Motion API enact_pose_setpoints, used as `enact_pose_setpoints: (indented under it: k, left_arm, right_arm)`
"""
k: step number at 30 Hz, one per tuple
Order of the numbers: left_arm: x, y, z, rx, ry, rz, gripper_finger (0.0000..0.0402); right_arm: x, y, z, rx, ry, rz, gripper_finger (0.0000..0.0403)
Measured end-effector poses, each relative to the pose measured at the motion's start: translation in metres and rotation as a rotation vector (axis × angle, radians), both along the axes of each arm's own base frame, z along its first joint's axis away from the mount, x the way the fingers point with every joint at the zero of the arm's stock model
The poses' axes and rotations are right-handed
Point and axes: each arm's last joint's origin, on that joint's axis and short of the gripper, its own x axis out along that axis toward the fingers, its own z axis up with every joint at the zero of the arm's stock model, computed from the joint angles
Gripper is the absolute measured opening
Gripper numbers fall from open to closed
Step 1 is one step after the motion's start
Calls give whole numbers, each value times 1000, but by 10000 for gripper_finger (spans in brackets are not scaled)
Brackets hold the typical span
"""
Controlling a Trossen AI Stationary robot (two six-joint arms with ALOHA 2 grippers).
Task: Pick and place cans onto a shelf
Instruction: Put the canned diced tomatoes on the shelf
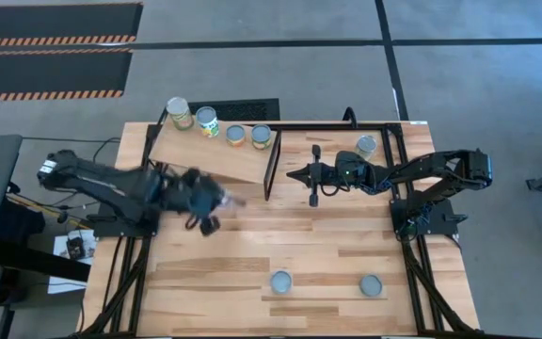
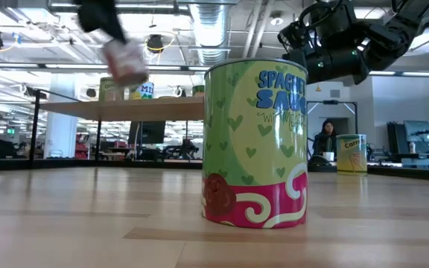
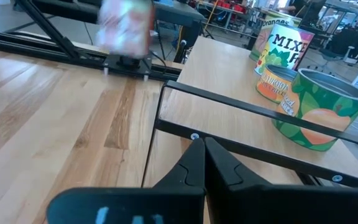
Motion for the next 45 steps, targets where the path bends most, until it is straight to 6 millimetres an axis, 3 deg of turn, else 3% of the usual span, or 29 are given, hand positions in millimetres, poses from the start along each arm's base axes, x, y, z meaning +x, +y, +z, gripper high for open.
enact_pose_setpoints:
  k: [4,8,13,17,23,37,45]
  left_arm:
    - [17,31,32,85,-22,-76,4]
    - [44,62,47,181,28,-203,4]
    - [79,101,38,230,177,-317,4]
    - [98,121,23,221,294,-378,4]
    - [111,128,15,203,344,-417,4]
    - [118,128,9,148,323,-437,5]
    - [119,129,9,167,320,-421,31]
  right_arm:
    - [0,0,0,0,0,0,12]
    - [0,0,0,1,0,0,12]
    - [0,0,0,3,0,-1,12]
    - [0,0,0,4,0,0,12]
    - [0,0,0,3,0,0,12]
    - [0,0,0,-4,1,1,12]
    - [0,0,0,-3,1,1,12]
